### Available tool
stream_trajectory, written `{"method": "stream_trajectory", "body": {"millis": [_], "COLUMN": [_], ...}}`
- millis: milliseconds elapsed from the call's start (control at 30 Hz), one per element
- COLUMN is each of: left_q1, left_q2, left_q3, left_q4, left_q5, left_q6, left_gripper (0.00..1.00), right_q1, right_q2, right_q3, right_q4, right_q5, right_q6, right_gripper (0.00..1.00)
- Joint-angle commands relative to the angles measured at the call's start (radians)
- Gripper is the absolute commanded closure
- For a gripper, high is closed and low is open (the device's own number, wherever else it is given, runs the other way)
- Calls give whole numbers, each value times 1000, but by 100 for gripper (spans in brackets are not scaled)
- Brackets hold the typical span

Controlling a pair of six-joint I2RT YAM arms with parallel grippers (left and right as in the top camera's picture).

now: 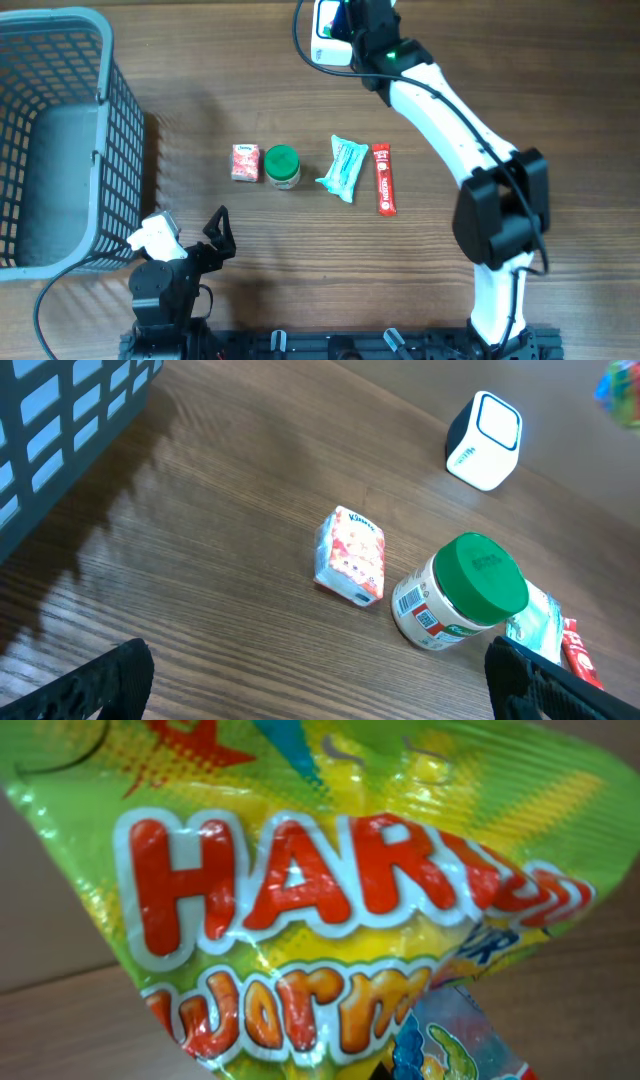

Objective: Scan the item barcode
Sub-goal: 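Carry Haribo bag with right gripper to scanner and hold it there, then move Haribo bag right and drop it at table's right edge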

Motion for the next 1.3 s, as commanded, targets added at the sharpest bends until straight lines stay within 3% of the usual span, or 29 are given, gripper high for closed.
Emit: {"method": "stream_trajectory", "body": {"millis": [0,333,567,800,967,1100,1267], "left_q1": [8,8,8,8,8,8,8], "left_q2": [-3,-3,-3,-3,-3,-3,-3], "left_q3": [-7,-7,-7,-7,-7,-7,-7], "left_q4": [2,2,2,2,2,2,2], "left_q5": [-13,-13,-13,-13,-13,-13,-13], "left_q6": [10,10,10,10,10,10,10], "left_gripper": [0,0,0,0,0,0,0], "right_q1": [-3,-6,-29,-81,-188,-349,-631], "right_q2": [77,266,279,190,57,16,36], "right_q3": [56,262,283,439,456,456,419], "right_q4": [93,141,133,-238,-511,-689,-845], "right_q5": [54,53,60,131,263,341,285], "right_q6": [-38,-18,-17,-46,-40,-41,37], "right_gripper": [95,95,95,95,96,96,96]}}
